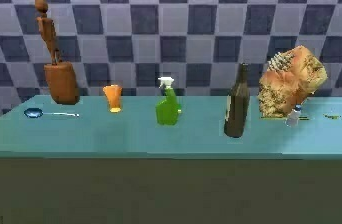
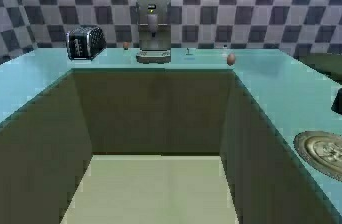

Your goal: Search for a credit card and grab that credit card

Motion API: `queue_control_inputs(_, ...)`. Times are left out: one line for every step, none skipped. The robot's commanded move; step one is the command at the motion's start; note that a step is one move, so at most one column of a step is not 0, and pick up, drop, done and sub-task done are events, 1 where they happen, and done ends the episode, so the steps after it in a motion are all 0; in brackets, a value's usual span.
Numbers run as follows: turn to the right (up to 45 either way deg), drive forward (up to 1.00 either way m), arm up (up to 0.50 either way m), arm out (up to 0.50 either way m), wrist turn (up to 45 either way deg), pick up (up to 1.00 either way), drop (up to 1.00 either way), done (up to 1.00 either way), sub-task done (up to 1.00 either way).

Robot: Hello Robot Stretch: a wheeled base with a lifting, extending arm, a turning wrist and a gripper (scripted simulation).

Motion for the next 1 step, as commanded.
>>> queue_control_inputs(45.0, 0.00, 0.00, 0.00, 0.0, 0.00, 0.00, 0.00, 0.00)
